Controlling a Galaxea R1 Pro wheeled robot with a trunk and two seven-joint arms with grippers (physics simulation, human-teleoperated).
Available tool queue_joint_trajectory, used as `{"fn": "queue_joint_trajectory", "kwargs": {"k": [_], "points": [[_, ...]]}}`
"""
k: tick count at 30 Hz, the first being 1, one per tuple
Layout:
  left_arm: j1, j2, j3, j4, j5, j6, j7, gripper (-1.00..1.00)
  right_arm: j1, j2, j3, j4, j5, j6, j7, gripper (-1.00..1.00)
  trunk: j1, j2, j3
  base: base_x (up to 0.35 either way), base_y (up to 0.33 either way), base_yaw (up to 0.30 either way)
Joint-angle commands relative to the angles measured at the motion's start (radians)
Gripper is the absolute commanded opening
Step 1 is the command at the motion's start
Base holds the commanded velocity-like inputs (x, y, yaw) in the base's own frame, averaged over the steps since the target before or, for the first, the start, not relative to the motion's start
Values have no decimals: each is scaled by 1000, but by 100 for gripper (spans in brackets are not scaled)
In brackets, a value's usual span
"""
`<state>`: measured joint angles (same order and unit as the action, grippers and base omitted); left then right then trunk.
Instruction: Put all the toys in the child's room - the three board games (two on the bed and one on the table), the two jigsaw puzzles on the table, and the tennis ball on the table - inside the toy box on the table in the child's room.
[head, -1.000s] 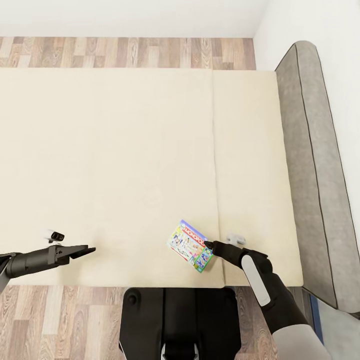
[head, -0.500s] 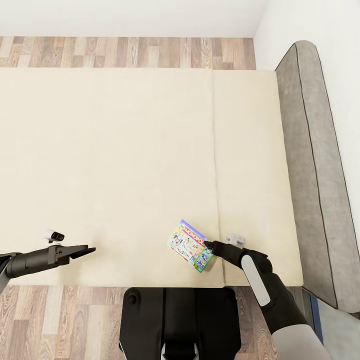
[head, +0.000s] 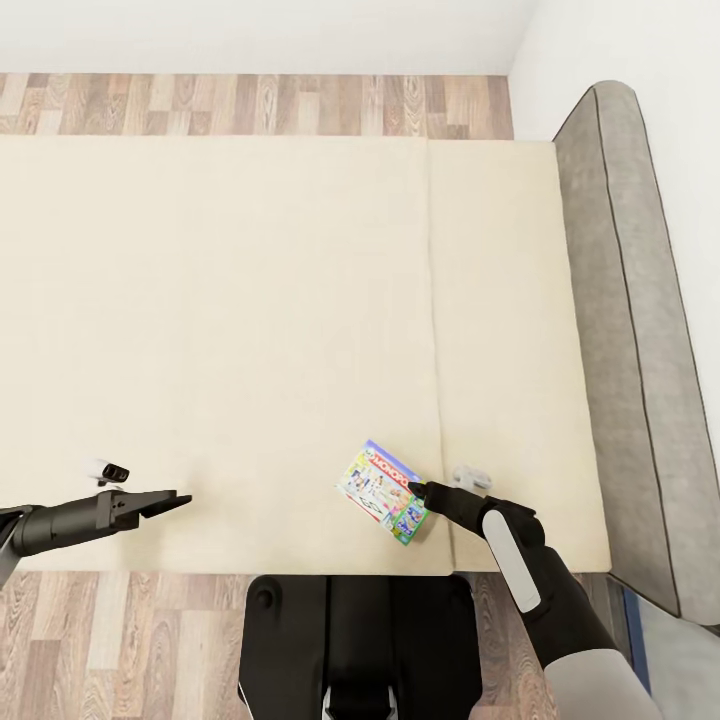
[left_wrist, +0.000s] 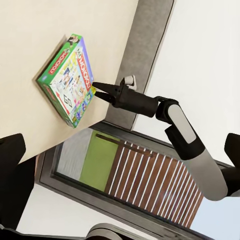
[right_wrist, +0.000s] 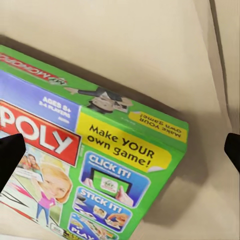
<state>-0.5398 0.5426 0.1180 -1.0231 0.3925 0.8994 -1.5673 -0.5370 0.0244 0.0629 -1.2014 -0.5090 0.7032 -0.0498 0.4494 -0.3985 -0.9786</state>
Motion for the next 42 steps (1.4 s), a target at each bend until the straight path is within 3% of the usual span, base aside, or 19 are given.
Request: {"fn": "queue_joint_trajectory", "kwargs": {"k": [1, 42], "points": [[0, 0, 0, 0, 0, 11, -4, 100, 0, 0, 0, -1, -6, 4, -5, 100, 1, -2, -1, 0, 29, 0], [0, 0, -1, 0, 0, 10, -4, 100, 0, 0, 0, 0, -6, 2, -5, 100, 1, -2, -1, 0, 56, 0]]}}
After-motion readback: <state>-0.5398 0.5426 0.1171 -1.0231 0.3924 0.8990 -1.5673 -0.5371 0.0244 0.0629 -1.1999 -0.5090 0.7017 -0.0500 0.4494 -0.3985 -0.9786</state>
